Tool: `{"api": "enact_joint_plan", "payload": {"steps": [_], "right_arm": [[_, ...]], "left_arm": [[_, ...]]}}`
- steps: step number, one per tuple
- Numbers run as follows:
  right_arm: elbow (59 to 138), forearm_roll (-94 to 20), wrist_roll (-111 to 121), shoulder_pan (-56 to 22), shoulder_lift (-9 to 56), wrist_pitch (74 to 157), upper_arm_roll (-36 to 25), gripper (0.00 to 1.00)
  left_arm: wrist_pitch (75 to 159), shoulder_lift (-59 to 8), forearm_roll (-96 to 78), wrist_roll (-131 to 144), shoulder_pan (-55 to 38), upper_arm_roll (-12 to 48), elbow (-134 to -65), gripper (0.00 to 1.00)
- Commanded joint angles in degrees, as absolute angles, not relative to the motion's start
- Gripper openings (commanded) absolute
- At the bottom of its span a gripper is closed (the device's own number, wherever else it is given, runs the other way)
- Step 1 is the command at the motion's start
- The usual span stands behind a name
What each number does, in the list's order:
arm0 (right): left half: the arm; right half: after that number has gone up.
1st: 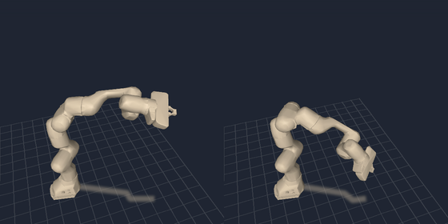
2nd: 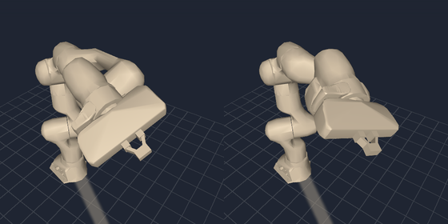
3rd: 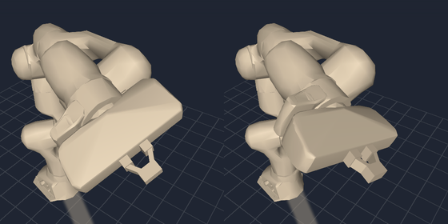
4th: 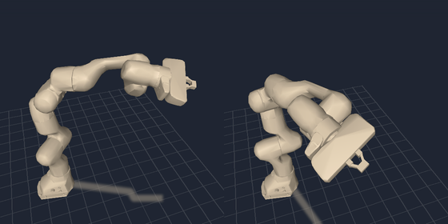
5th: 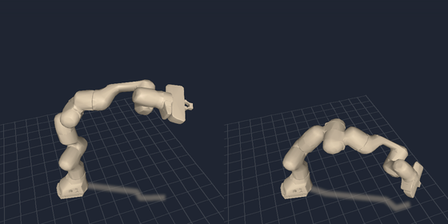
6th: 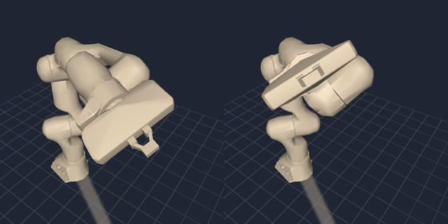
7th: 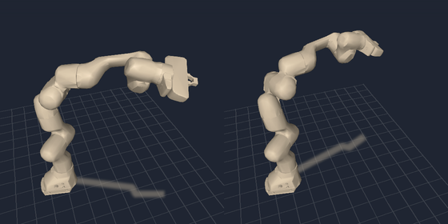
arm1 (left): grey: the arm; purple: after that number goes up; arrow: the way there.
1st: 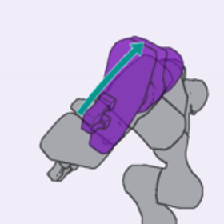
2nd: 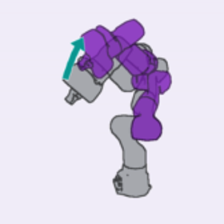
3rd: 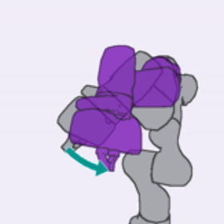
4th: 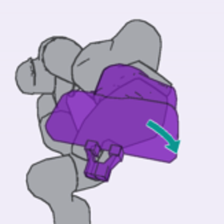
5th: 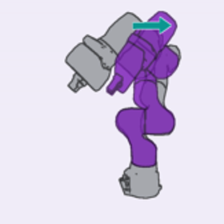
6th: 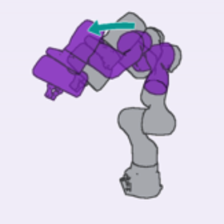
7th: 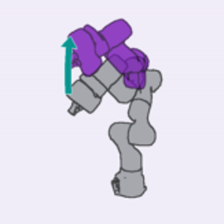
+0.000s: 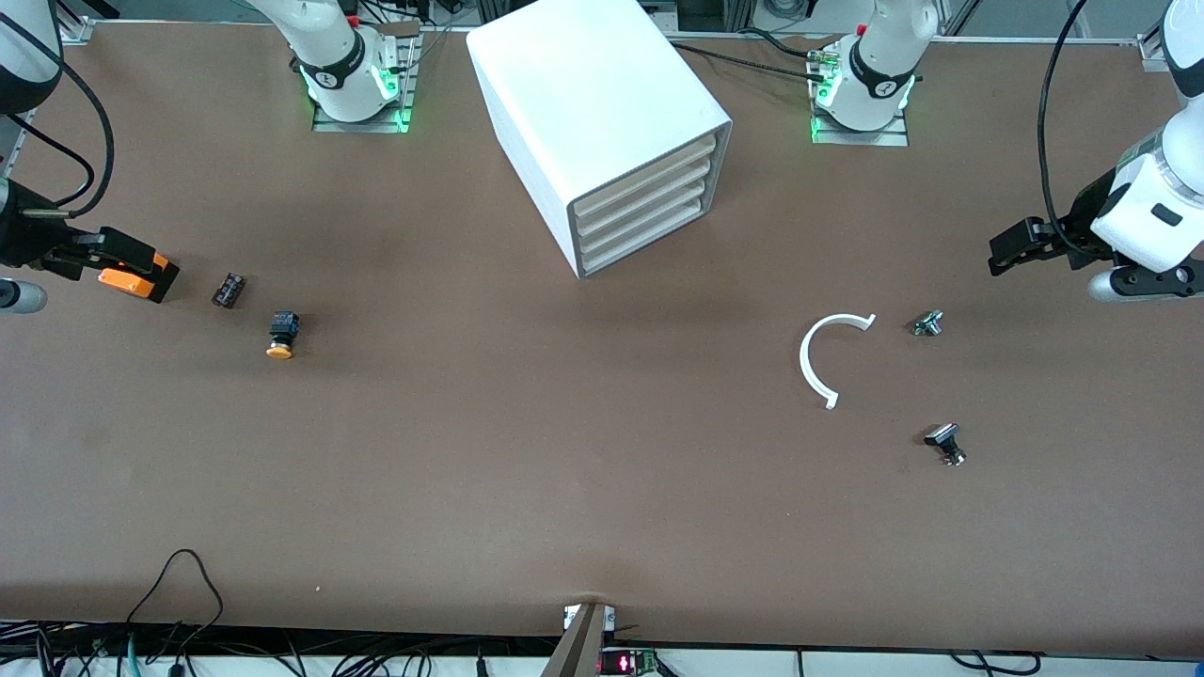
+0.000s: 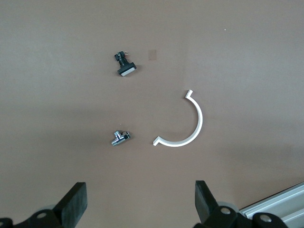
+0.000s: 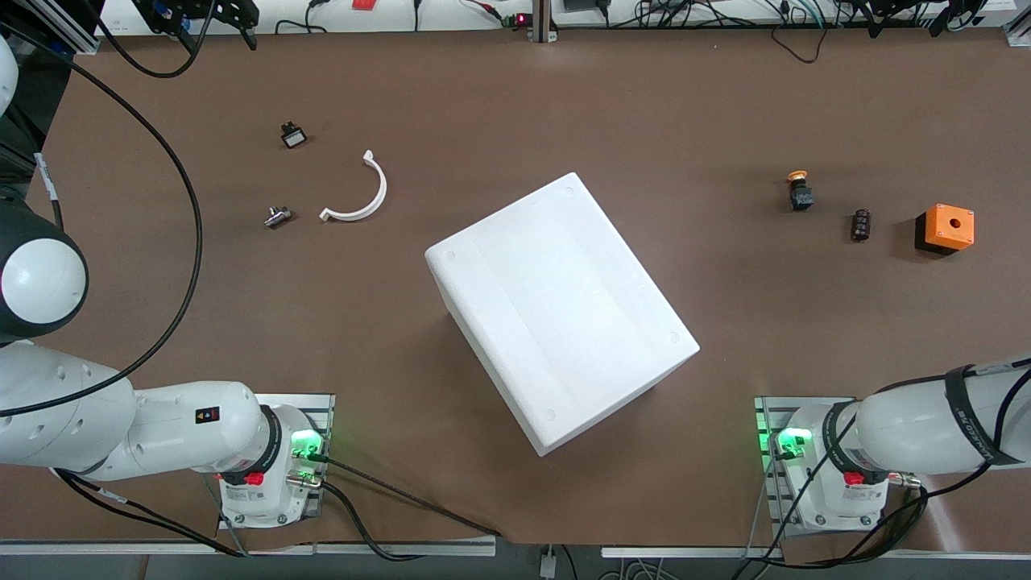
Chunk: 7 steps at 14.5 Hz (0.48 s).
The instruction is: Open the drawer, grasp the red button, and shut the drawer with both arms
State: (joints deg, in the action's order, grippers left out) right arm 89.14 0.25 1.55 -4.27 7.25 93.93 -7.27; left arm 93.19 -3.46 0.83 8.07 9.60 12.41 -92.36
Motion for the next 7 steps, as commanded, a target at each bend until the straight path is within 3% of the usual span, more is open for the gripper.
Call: {"api": "enact_joint_plan", "payload": {"steps": [1,7], "right_arm": [[88.7,-0.4,2.4,-4.3,7.2,93.1,-7.3,1.0],[88.7,-0.4,2.4,-4.4,9.6,93.2,-7.3,1.0]], "left_arm": [[92.7,-4.7,0.0,8.5,9.4,12.5,-90.6,1.0],[92.6,-4.3,0.0,8.6,7.9,11.1,-91.4,1.0]]}}
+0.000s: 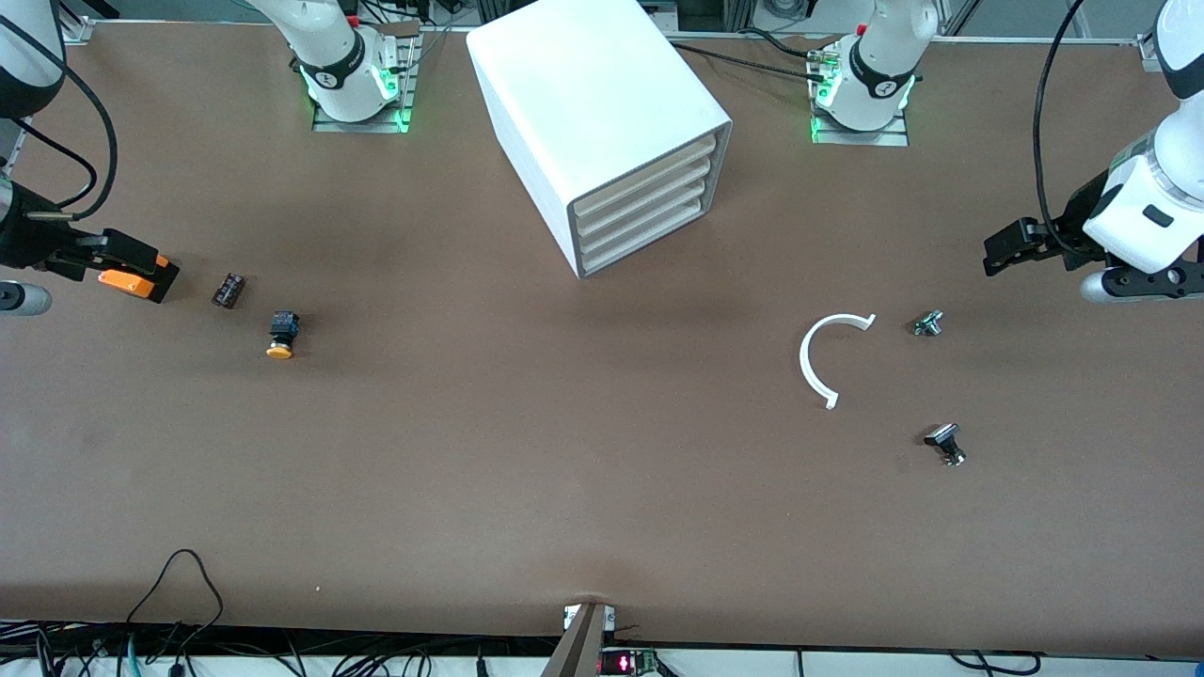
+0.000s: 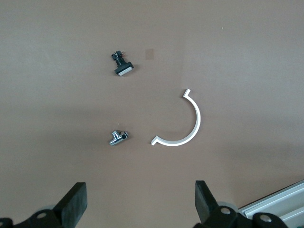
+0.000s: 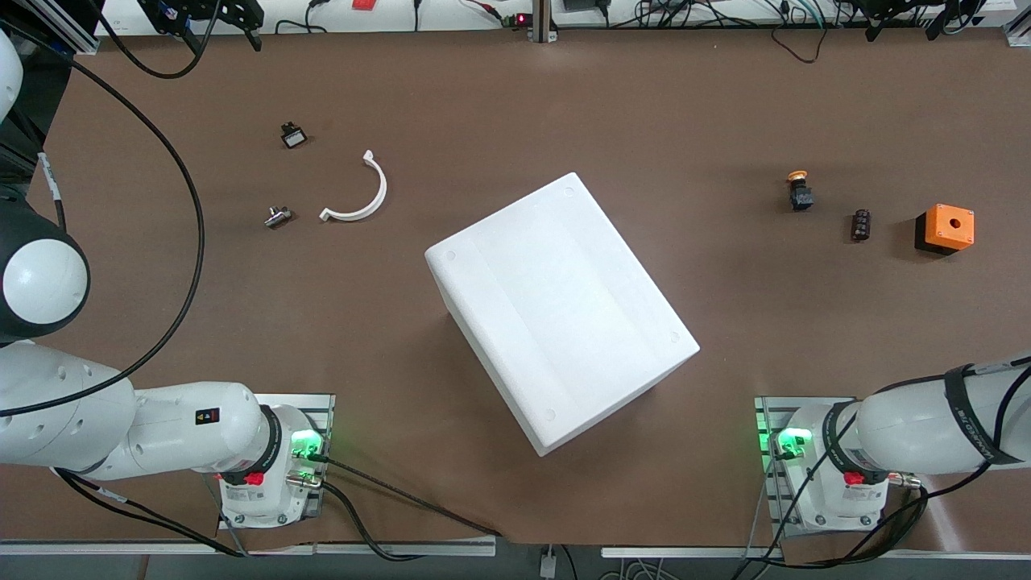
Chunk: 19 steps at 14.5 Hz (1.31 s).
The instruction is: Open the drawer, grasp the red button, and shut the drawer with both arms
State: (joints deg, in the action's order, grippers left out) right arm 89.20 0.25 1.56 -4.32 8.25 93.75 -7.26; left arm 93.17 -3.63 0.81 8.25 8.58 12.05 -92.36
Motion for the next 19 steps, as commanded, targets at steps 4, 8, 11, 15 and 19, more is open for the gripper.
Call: {"api": "enact_joint_plan", "payload": {"steps": [4,8,11,15,19], "right_arm": [[88.8,-0.6,2.4,-4.4,11.4,93.2,-7.3,1.0],[88.8,-0.3,2.5,-5.7,13.8,93.3,-6.6,1.0],[88.7,0.3,2.5,-8.8,16.3,94.0,-6.6,1.0],[88.7,0.2,2.3,-12.0,18.9,95.4,-6.6,1.0],[88.6,-0.1,2.1,-12.9,19.0,95.4,-6.6,1.0]], "left_arm": [[92.3,-7.5,0.0,8.3,8.1,11.6,-91.6,1.0],[90.3,-7.1,0.2,8.4,7.6,12.3,-92.3,1.0],[83.6,-7.2,0.4,8.5,7.0,12.9,-93.8,1.0],[81.7,-8.5,0.8,7.7,7.5,12.9,-94.1,1.0],[77.4,-9.7,0.3,7.2,8.1,12.8,-93.6,1.0]]}}
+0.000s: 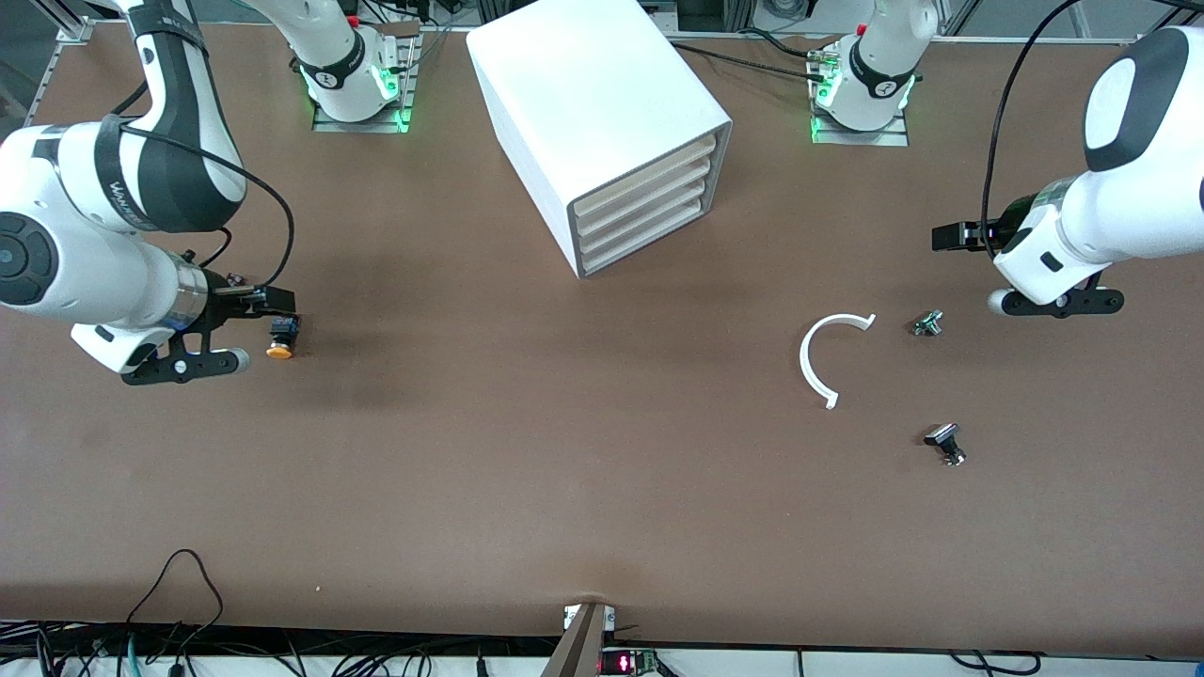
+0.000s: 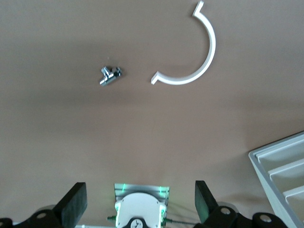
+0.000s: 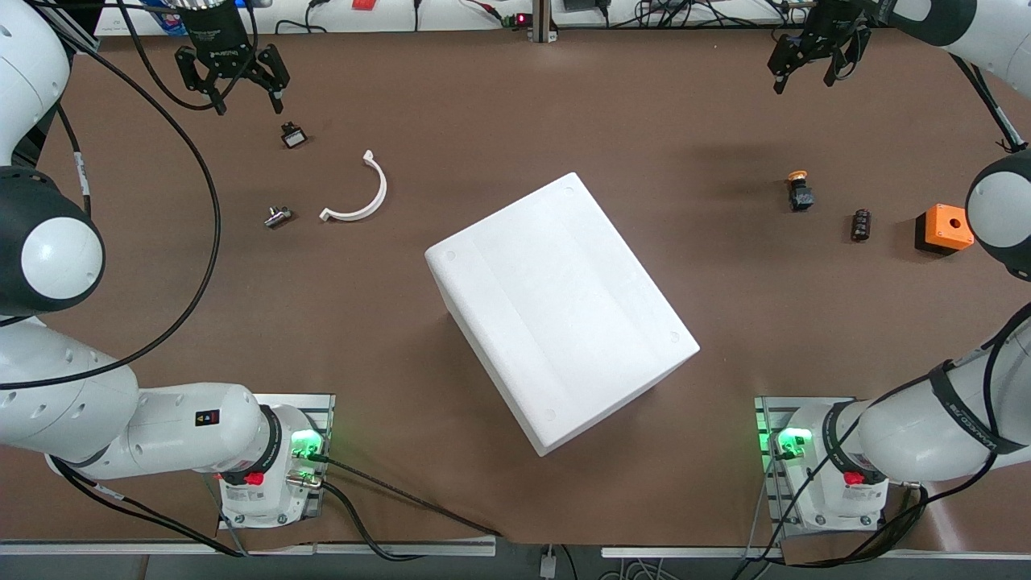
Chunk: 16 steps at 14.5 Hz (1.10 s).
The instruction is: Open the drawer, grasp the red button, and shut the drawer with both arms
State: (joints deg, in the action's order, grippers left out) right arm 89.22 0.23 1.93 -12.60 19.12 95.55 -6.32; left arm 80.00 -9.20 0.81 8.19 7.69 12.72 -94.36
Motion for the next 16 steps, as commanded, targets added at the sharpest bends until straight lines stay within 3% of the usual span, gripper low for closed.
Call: {"api": "enact_joint_plan", "payload": {"steps": [1,5,9,16], "right_arm": [[88.6,-0.2,2.5,-12.9,19.0,95.4,-6.6,1.0],[88.6,-0.5,2.5,-13.0,18.9,97.2,-6.5,1.0],[88.6,-0.6,2.6,-12.9,18.9,99.0,-6.5,1.0],[87.5,0.0,3.2,-14.3,19.2,99.4,-3.3,1.0]], "left_arm": [[77.3,-9.8,0.0,7.1,8.1,12.8,-93.6,1.0],[80.3,-12.6,-7.4,4.7,8.1,12.8,-94.9,1.0],[85.3,-13.9,-13.9,4.7,7.7,13.0,-103.9,1.0],[90.3,-18.4,-30.7,1.3,7.0,17.0,-112.3,1.0]]}}
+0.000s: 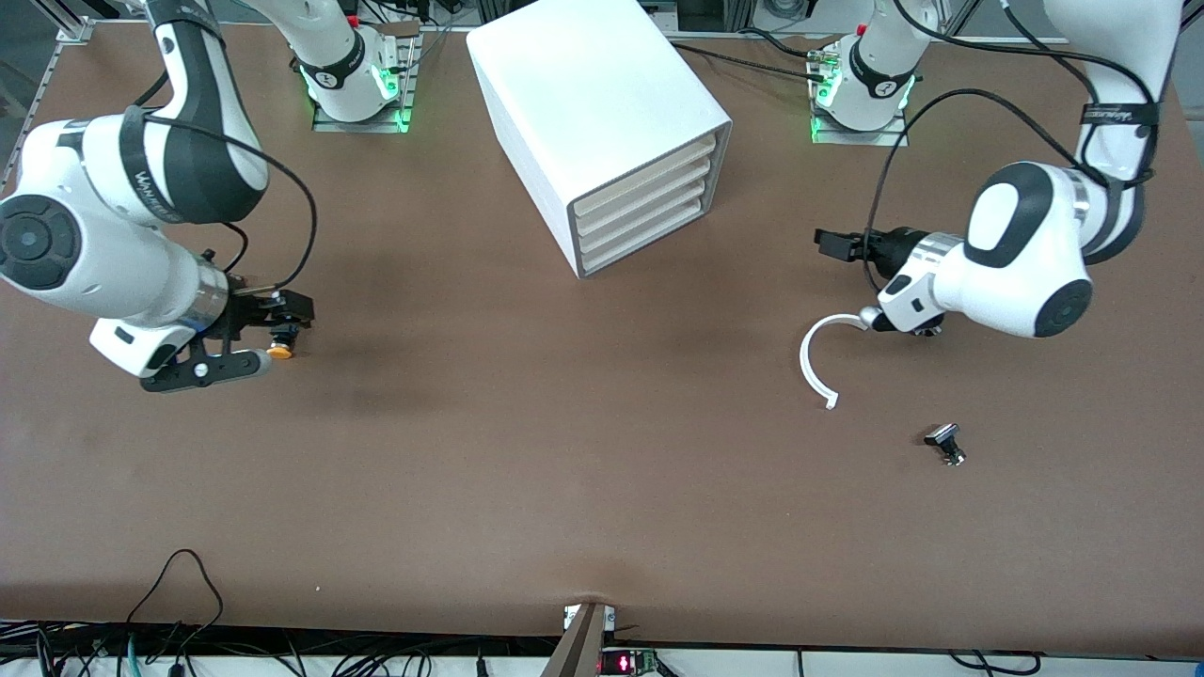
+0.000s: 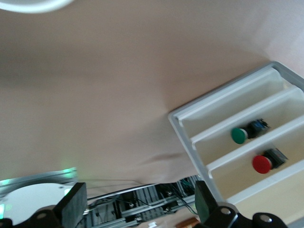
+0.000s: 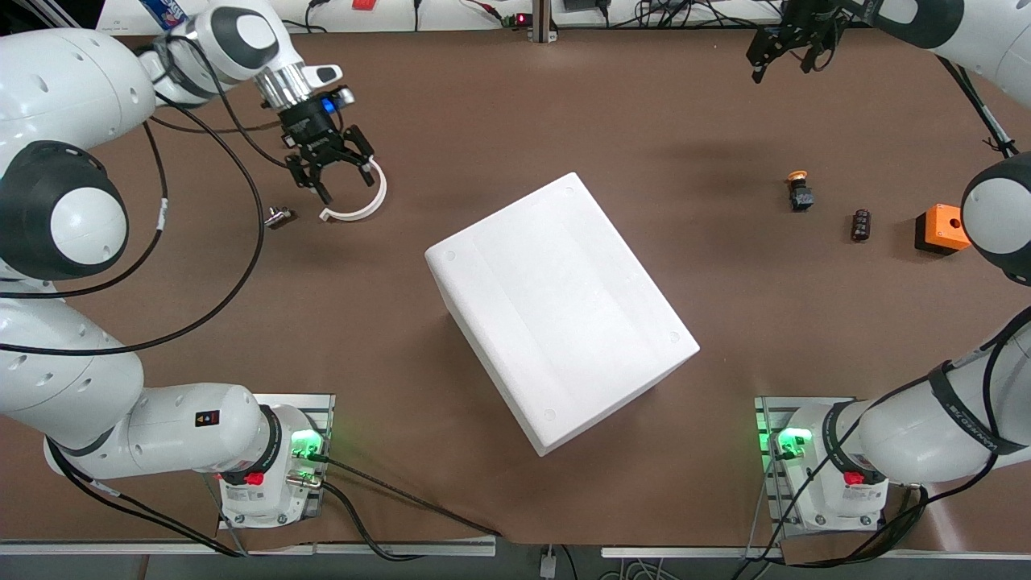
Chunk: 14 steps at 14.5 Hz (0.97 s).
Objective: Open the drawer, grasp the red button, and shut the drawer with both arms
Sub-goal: 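Grasp the drawer front with the left gripper and pull it outward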
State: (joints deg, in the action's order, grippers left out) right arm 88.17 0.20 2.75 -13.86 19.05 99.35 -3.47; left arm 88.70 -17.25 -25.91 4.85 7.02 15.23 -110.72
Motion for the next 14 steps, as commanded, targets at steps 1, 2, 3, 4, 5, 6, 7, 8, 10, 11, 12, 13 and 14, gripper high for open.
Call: {"api": "enact_joint_plan", "payload": {"steps": [1,2,3,4,5,6,7,8,10,11,12,13,14], "right_arm": [[87.5,-0.2,3.4,-14.3,19.3,99.6,-3.3,1.0],[87.3,-0.3,3.4,-14.3,19.4,99.6,-3.3,1.0],[87.3,-0.4,3.5,-14.3,19.4,100.3,-3.3,1.0],[87.3,-0.4,4.1,-14.3,19.5,101.2,-3.3,1.0],[87.2,-0.5,5.4,-14.3,19.5,101.9,-3.2,1.0],[87.3,-0.8,7.0,-14.5,19.5,103.1,-3.1,1.0],[87.2,-2.3,8.9,-14.6,19.5,104.0,-2.6,1.0],[87.1,-3.3,10.3,-14.8,19.4,104.0,-2.0,1.0],[85.4,-3.5,10.8,-15.6,19.3,104.0,-1.4,1.0],[84.7,-3.5,11.1,-16.4,19.2,104.0,-1.3,1.0],[83.6,-3.6,11.2,-17.3,19.0,103.5,-1.4,1.0],[83.1,-3.5,11.9,-17.7,18.8,103.4,-1.3,1.0],[83.1,-3.6,14.7,-18.0,18.8,103.4,-0.7,1.0]], "left_arm": [[90.4,-19.6,-32.8,-3.1,6.9,17.2,-112.6,1.0],[90.5,-20.6,-34.2,-8.5,6.2,17.3,-112.8,1.0],[90.4,-21.6,-35.5,-11.4,5.5,17.3,-112.9,1.0],[90.4,-22.3,-37.0,-12.3,5.0,17.3,-112.9,1.0],[90.6,-23.0,-38.7,-12.7,4.1,17.3,-113.3,1.0],[91.3,-23.8,-40.7,-13.8,3.6,17.3,-113.4,0.98],[92.4,-24.0,-42.3,-15.4,2.9,17.3,-114.1,0.97],[93.2,-24.4,-43.9,-16.9,2.4,17.3,-114.4,0.97],[94.8,-25.1,-47.4,-19.7,0.7,17.4,-116.3,0.97],[96.5,-25.0,-49.5,-21.2,0.1,17.6,-118.2,0.97],[97.9,-25.0,-52.0,-22.4,-0.1,18.7,-119.7,0.97],[99.8,-25.0,-53.2,-23.6,-0.2,19.7,-120.9,0.97],[101.8,-25.0,-53.3,-24.2,-0.2,21.0,-121.9,0.97]]}}
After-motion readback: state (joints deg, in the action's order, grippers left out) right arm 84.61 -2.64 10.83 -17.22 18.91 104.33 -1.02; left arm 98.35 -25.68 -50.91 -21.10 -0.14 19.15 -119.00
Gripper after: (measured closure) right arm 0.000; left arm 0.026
